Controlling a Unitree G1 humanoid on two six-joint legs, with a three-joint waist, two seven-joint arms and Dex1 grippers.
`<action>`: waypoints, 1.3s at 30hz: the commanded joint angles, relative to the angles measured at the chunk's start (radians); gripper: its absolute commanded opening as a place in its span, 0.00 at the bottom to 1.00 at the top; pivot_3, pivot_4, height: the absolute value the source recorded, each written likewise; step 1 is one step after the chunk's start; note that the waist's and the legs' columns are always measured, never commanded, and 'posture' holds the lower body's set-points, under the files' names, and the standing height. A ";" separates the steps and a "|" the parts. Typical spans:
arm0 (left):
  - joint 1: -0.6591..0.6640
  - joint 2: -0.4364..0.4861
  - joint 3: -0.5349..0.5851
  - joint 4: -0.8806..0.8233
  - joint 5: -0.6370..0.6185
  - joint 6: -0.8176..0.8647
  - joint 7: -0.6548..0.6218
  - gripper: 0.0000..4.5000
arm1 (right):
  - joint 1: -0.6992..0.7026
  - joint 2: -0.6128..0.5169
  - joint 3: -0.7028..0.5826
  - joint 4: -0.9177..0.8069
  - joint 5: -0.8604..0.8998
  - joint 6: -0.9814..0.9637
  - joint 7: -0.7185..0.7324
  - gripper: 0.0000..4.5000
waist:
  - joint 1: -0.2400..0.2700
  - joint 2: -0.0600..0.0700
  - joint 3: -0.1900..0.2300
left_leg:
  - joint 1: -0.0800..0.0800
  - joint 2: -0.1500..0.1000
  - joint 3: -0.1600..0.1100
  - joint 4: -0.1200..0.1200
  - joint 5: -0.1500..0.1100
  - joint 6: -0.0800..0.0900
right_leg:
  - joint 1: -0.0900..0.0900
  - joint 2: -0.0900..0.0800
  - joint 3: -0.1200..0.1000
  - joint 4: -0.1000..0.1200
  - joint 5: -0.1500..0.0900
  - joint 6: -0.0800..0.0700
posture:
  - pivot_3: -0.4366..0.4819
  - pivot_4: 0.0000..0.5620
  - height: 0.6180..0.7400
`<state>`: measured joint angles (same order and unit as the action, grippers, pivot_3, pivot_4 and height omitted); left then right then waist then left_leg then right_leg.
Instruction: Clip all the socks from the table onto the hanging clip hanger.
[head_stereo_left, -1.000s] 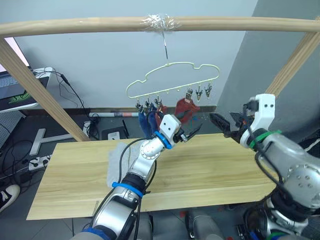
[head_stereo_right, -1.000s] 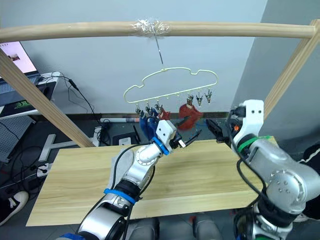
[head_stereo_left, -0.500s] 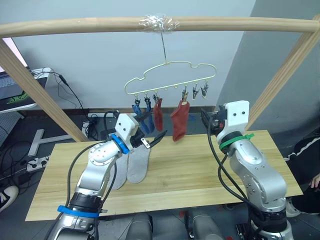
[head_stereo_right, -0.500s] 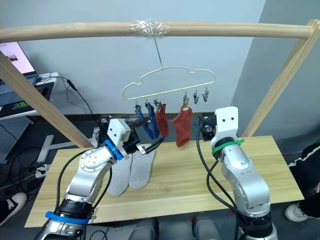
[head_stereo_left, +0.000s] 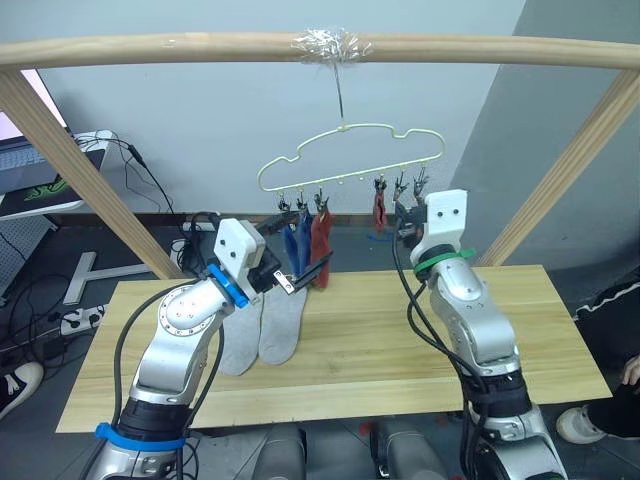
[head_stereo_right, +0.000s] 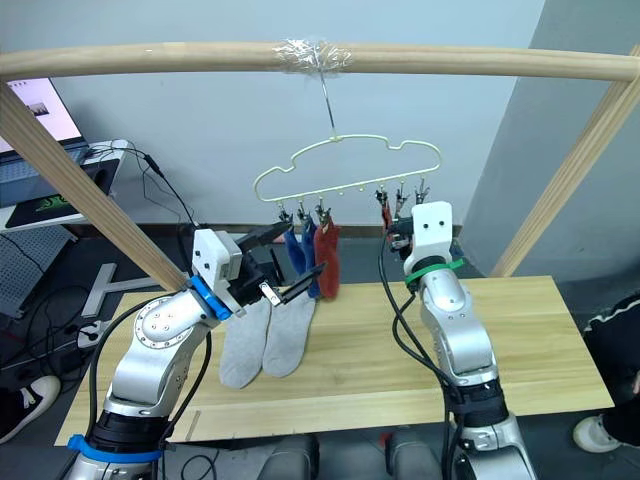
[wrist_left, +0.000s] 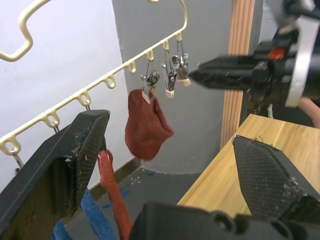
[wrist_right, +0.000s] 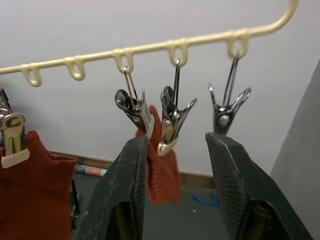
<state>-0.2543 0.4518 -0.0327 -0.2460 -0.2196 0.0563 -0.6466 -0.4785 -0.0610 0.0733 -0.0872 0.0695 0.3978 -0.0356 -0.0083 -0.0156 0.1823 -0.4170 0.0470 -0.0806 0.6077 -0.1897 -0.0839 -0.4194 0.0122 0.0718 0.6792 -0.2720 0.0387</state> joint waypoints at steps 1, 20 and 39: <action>-0.018 0.000 0.016 -0.046 -0.002 -0.007 0.013 1.00 | -0.062 0.008 -0.034 0.069 -0.004 -0.079 0.007 0.43 | 0.007 0.000 0.000 | 0.000 0.000 0.000 0.000 0.000 0.000 | 0.000 0.000 0.000 0.000 0.000 0.000 | 0.67 0.23 1.00; -0.032 0.005 0.021 -0.050 -0.006 0.014 0.022 1.00 | -0.209 0.017 -0.045 0.338 -0.058 -0.213 0.019 0.43 | 0.021 0.000 0.000 | 0.000 0.000 0.000 0.000 0.000 0.000 | 0.000 0.000 0.000 0.001 0.001 -0.001 | 0.70 0.26 1.00; -0.160 -0.019 0.014 -0.023 -0.066 0.042 -0.011 1.00 | -0.245 0.005 -0.043 0.409 -0.073 -0.276 0.052 0.43 | 0.032 0.000 0.000 | 0.000 0.000 0.000 0.000 0.000 0.000 | 0.000 0.000 0.000 0.001 0.003 -0.005 | 0.71 0.26 1.00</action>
<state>-0.4024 0.4350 -0.0316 -0.2329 -0.2694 0.1019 -0.6582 -0.7031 -0.0571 0.0322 0.3487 0.0029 0.1444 0.0155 0.0239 -0.0155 0.1823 -0.4168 0.0470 -0.0804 0.6081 -0.1896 -0.0838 -0.4195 0.0124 0.0717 0.6805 -0.2688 0.0335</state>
